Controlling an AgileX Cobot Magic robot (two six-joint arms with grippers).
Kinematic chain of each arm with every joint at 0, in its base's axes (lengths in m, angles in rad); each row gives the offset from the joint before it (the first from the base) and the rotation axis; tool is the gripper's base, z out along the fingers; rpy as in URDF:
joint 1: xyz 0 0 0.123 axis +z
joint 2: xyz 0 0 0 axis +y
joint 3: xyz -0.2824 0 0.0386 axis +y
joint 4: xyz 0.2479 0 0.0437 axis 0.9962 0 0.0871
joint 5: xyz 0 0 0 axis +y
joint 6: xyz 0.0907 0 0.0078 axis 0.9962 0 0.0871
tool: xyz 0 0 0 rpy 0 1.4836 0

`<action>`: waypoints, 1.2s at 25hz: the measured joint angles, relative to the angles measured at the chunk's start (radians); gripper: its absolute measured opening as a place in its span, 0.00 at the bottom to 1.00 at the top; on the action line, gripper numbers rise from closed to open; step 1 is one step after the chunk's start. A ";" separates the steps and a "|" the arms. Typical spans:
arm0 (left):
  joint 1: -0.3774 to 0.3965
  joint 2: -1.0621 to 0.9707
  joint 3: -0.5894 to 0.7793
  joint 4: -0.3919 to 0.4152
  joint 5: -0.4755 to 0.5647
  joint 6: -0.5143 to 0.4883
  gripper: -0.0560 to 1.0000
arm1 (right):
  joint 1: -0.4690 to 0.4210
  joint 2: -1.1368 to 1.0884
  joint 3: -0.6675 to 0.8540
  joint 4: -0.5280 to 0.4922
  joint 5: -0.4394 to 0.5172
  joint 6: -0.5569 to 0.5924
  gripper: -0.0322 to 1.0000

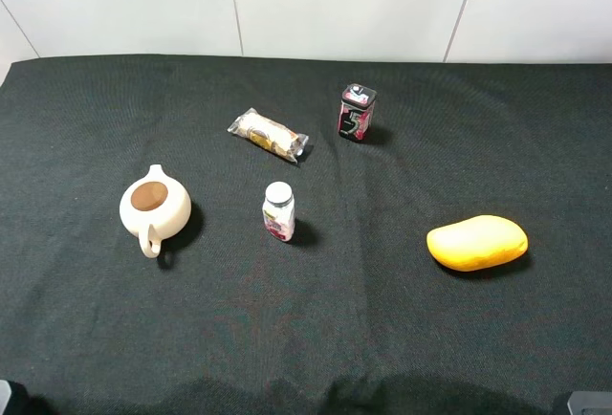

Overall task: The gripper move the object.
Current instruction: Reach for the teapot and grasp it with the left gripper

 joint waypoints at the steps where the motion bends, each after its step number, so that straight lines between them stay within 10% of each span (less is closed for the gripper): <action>1: 0.000 0.000 0.000 0.000 0.000 0.000 0.88 | 0.000 0.000 0.000 0.000 0.000 0.000 0.70; 30: 0.000 0.000 0.000 -0.023 0.000 0.000 0.88 | 0.000 0.000 0.000 0.000 0.000 0.000 0.70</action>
